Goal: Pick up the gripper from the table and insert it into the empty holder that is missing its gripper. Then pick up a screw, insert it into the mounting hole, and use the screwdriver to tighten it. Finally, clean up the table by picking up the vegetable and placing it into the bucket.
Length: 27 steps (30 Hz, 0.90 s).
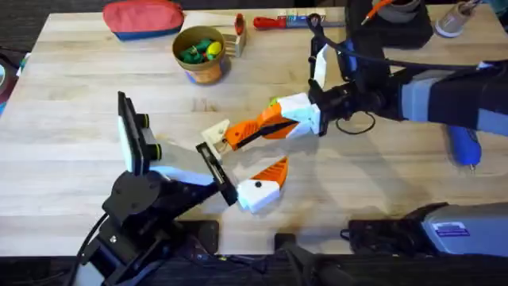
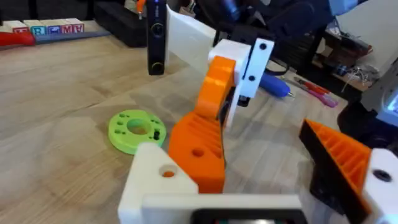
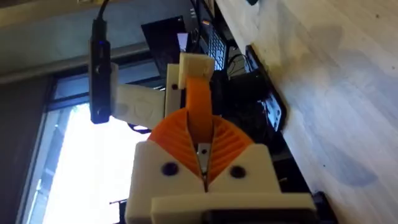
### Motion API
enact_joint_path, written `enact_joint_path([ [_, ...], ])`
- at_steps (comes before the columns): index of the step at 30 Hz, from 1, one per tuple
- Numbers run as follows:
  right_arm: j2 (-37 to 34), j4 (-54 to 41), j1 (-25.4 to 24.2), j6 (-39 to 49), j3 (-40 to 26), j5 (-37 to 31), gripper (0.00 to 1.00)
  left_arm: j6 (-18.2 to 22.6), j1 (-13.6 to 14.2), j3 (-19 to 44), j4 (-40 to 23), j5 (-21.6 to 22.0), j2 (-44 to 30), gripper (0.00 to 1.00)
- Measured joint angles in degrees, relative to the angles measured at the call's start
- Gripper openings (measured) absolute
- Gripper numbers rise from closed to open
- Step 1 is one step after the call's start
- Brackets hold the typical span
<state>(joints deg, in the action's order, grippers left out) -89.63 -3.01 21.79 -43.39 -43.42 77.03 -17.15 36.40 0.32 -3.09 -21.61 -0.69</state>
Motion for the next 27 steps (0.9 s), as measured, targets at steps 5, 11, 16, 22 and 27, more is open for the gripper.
enact_joint_path([
  [5,-0.23,0.36,0.19,-0.94,0.00,-1.13,0.003,-0.04,0.00,0.00,-0.02,-0.26,0.00,0.987],
  [11,-0.23,4.51,0.92,-4.93,0.00,-3.80,0.003,-0.11,0.00,0.00,-0.02,-0.26,0.00,0.988],
  [16,-0.22,9.67,3.90,-10.85,0.00,-7.76,0.003,-0.34,0.00,0.00,-0.06,-0.02,0.00,0.988],
  [22,-0.21,14.85,7.64,-16.98,0.00,-12.93,0.003,-0.71,-0.43,0.00,-0.13,1.79,0.00,0.988],
  [27,-0.21,16.83,9.41,-19.74,0.00,-17.22,0.003,-1.40,-0.76,0.00,-0.31,3.82,0.00,0.988],
])
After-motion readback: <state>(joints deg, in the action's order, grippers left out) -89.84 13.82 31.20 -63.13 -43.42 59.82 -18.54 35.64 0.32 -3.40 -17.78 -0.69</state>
